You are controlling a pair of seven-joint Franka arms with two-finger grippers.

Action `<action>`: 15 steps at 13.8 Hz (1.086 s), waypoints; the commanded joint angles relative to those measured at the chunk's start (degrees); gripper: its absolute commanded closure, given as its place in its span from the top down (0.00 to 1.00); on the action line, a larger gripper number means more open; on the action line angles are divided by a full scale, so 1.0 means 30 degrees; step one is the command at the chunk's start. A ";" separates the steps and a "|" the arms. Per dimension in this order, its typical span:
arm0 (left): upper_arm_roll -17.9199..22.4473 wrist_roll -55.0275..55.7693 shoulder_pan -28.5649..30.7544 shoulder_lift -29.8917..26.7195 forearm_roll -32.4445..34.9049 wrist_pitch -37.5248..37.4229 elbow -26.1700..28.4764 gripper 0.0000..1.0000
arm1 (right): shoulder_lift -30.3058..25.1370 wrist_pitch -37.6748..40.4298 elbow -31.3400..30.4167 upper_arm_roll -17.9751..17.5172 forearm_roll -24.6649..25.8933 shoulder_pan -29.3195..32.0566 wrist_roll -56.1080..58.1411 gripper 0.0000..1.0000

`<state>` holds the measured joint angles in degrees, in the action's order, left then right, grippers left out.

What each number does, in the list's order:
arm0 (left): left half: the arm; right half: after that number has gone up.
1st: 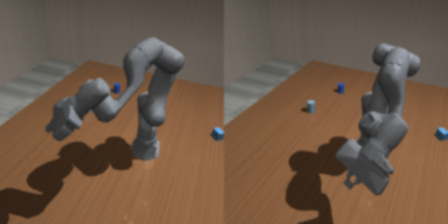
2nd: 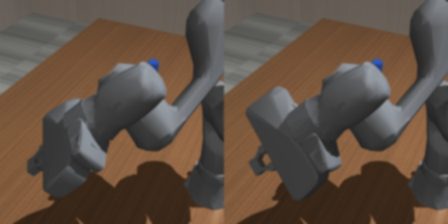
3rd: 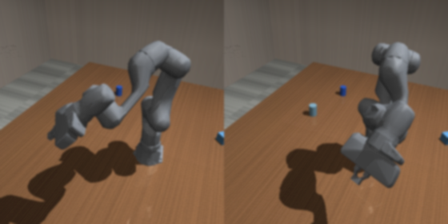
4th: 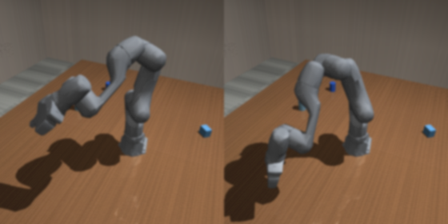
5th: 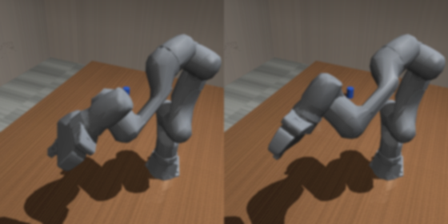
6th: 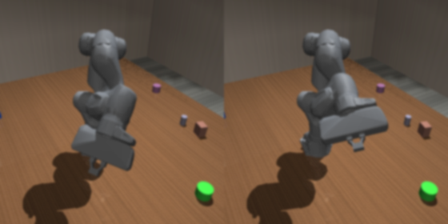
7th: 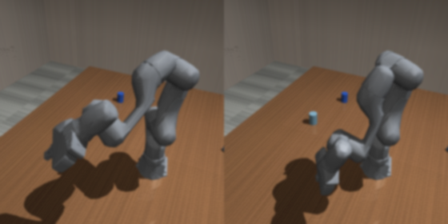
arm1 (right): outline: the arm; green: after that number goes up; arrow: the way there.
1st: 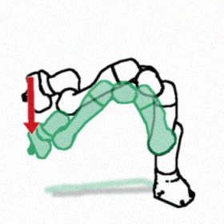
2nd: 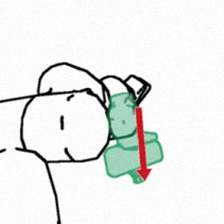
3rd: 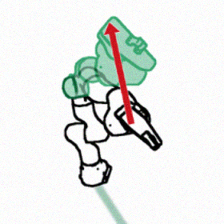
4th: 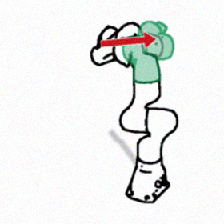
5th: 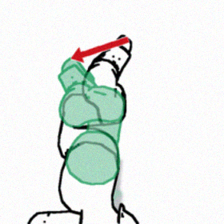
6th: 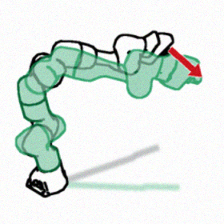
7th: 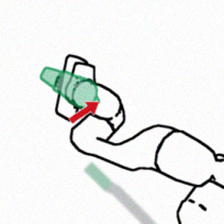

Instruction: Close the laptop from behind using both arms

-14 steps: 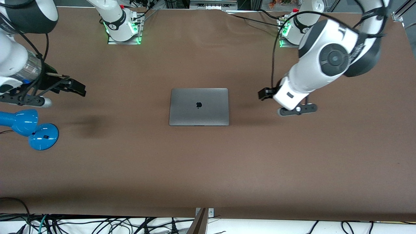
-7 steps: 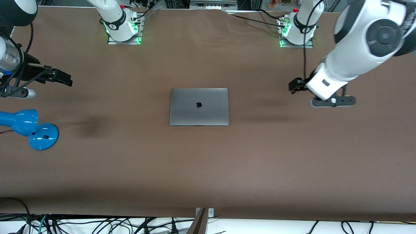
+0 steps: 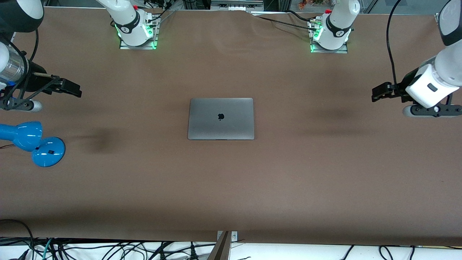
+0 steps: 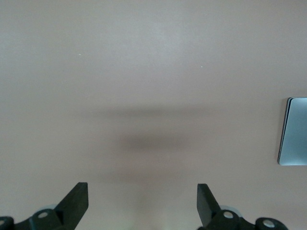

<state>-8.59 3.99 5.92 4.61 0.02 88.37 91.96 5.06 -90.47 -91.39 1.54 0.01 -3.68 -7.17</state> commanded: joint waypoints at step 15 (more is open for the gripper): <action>0.2364 -0.3969 0.0078 -0.1302 -0.0270 -0.1448 0.0430 1.00 | -0.0104 -0.0254 -0.0065 -0.0132 0.0231 0.0114 0.0164 1.00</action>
<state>-1.31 -7.16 5.94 1.85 -0.38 84.37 92.14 5.16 -91.53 -91.40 1.54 0.03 -3.68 -6.83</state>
